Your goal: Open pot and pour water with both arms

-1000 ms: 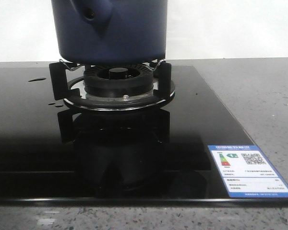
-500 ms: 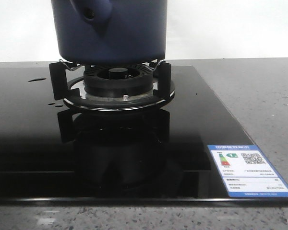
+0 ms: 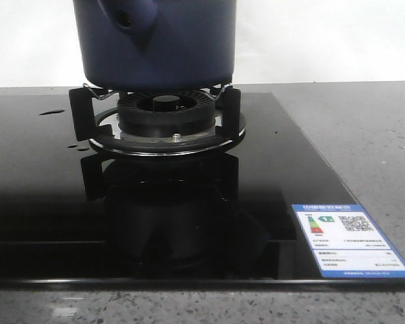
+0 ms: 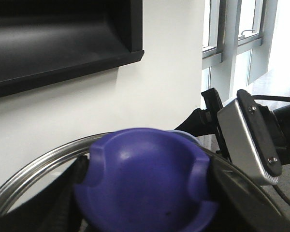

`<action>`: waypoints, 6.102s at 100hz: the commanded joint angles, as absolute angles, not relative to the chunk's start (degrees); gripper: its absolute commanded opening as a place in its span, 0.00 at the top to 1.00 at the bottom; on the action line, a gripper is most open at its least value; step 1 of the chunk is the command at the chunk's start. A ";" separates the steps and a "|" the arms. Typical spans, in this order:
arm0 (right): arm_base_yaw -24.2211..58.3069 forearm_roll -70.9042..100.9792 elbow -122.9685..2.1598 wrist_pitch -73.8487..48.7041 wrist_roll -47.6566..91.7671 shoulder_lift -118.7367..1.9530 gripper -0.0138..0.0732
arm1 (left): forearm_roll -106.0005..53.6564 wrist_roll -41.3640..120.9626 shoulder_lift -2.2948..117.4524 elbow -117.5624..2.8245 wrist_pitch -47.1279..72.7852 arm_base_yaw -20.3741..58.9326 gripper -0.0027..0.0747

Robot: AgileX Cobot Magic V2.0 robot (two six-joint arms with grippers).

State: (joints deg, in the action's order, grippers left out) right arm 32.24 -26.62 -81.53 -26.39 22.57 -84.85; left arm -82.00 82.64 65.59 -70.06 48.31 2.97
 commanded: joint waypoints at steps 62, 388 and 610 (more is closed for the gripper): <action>35.18 -50.87 -83.89 -16.19 23.33 -84.85 0.61 | -87.60 82.00 64.33 -71.87 45.87 2.93 0.68; 9.76 -70.28 -32.12 1.69 -48.87 -50.26 0.61 | -88.99 85.32 74.38 -71.87 46.07 14.40 0.68; 4.63 -61.76 -29.94 7.21 -53.08 -18.89 0.92 | -89.42 89.80 84.28 -71.87 49.67 14.40 0.68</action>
State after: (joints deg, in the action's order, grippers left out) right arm 4.80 -61.96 -28.62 5.86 -52.93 -18.65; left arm -84.09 88.11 85.74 -70.06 48.55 13.85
